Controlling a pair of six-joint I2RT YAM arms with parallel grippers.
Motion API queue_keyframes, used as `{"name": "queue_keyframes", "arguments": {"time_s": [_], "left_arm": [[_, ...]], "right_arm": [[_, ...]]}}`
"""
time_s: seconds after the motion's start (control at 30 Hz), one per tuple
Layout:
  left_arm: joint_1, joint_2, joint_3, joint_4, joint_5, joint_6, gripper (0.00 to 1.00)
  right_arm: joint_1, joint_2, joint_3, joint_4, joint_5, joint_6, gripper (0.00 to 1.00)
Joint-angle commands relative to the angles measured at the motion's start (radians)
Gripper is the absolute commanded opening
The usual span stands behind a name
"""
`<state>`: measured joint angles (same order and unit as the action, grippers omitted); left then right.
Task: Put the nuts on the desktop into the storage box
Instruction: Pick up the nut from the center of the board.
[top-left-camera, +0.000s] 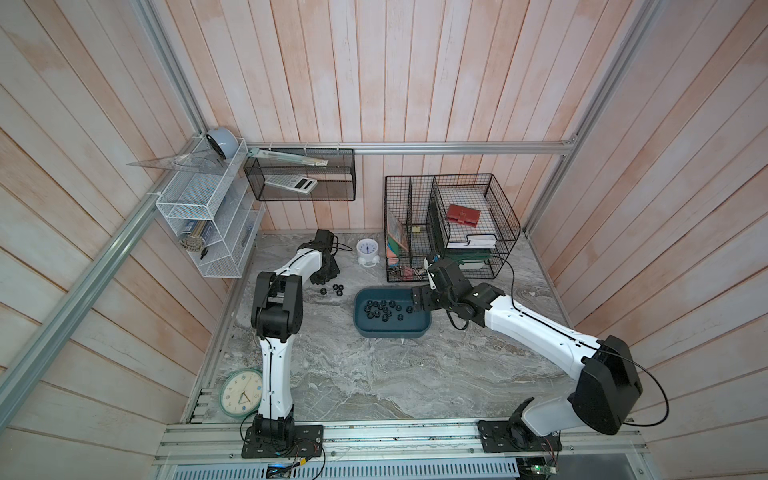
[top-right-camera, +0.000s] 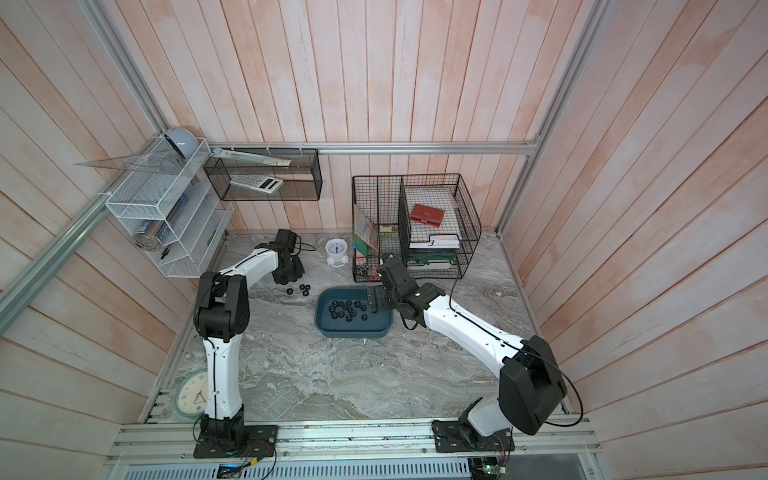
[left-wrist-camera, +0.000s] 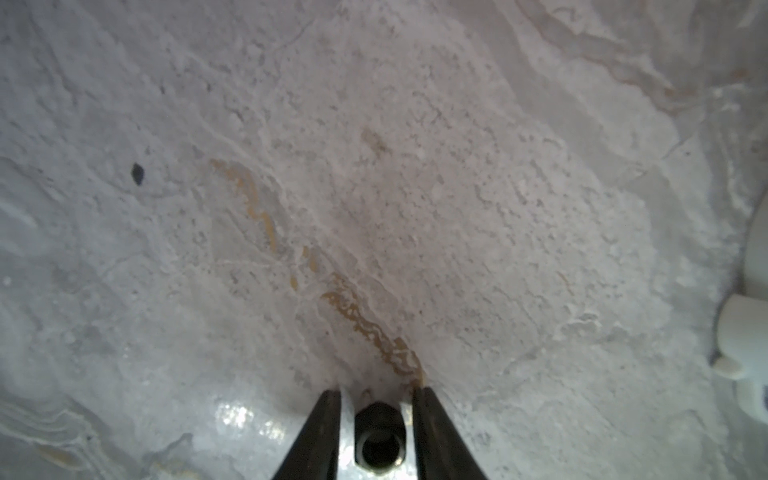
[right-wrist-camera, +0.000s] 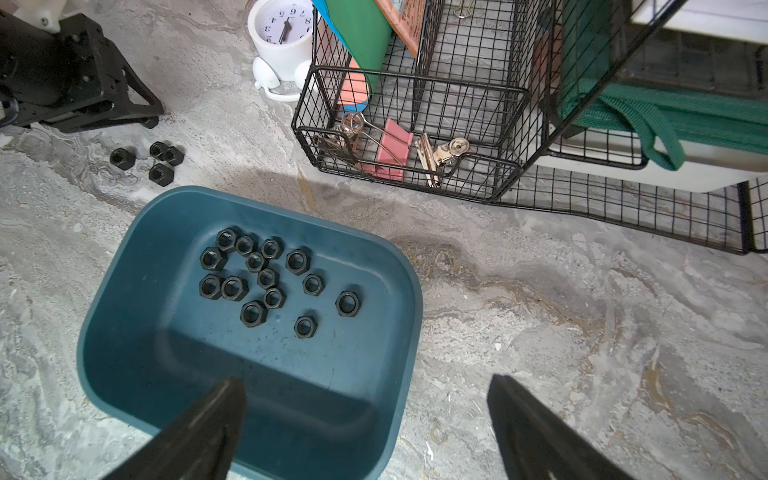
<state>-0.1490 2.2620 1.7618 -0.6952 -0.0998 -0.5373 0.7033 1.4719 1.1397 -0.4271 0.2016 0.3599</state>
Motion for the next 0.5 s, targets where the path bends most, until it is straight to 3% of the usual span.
{"name": "queue_keyframes", "arguments": {"time_s": [0.0,0.33,0.47], "left_arm": [[-0.001,0.019,0.006,-0.013,0.031,-0.004,0.34],[-0.006,-0.011,-0.016,-0.036,0.039,0.018,0.32],[-0.007,-0.014,-0.025,-0.04,0.04,0.019,0.21]], "right_arm": [[-0.006,0.011,0.032,-0.024,0.015,-0.01,0.98],[-0.005,-0.004,0.013,-0.018,0.008,0.005,0.98],[-0.005,-0.01,0.006,-0.018,0.007,0.011,0.98]]}}
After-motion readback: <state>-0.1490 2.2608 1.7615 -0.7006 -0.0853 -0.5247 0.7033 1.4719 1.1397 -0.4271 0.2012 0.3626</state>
